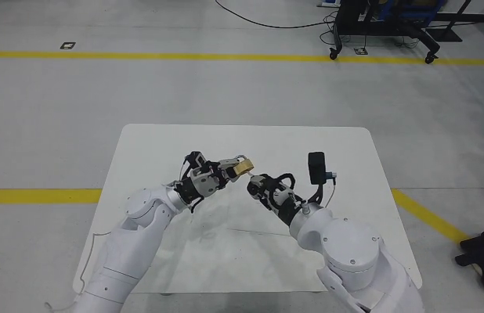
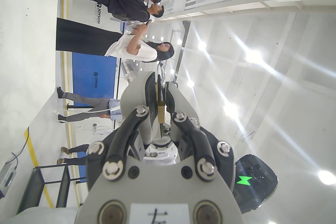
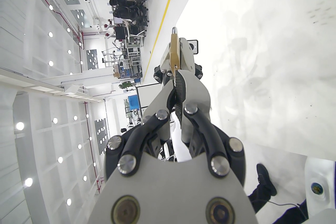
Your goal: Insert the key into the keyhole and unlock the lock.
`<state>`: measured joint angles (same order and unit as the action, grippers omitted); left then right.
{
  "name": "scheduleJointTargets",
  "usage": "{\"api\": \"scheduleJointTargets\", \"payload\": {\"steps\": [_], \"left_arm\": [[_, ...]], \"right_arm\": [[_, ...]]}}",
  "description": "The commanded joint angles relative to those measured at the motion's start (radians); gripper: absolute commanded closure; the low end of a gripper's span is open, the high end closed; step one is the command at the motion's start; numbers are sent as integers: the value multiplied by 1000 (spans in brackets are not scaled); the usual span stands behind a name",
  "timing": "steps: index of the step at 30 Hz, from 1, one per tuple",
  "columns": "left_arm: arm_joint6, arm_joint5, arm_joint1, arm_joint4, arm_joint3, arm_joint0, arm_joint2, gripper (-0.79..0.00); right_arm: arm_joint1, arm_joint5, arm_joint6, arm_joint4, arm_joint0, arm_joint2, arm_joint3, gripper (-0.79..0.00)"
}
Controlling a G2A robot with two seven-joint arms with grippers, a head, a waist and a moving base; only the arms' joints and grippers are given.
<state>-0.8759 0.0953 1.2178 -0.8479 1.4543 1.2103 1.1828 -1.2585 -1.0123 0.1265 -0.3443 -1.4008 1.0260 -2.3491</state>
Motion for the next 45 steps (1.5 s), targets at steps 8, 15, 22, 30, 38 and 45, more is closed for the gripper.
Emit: {"api": "scheduleJointTargets", "payload": {"steps": [8, 15, 22, 30, 38, 45], "left_arm": [[18, 10, 4, 0, 11, -4, -18, 0], [15, 4, 6, -1, 8, -5, -21, 0], [29, -10, 5, 2, 15, 0, -10, 0], [37, -19, 6, 15, 34, 13, -14, 0], [34, -22, 6, 16, 39, 18, -11, 0], [34, -27, 6, 14, 43, 23, -11, 0]], "right_arm": [[-3, 0, -2, 13, 2, -2, 9, 0], [-6, 0, 11, 33, 2, -2, 10, 0], [-10, 0, 35, 74, -2, -12, -1, 0], [-19, 0, 51, 86, -9, -26, -1, 0], [-27, 0, 62, 93, -15, -15, -1, 0], [-31, 0, 51, 99, -25, -16, -1, 0]]}}
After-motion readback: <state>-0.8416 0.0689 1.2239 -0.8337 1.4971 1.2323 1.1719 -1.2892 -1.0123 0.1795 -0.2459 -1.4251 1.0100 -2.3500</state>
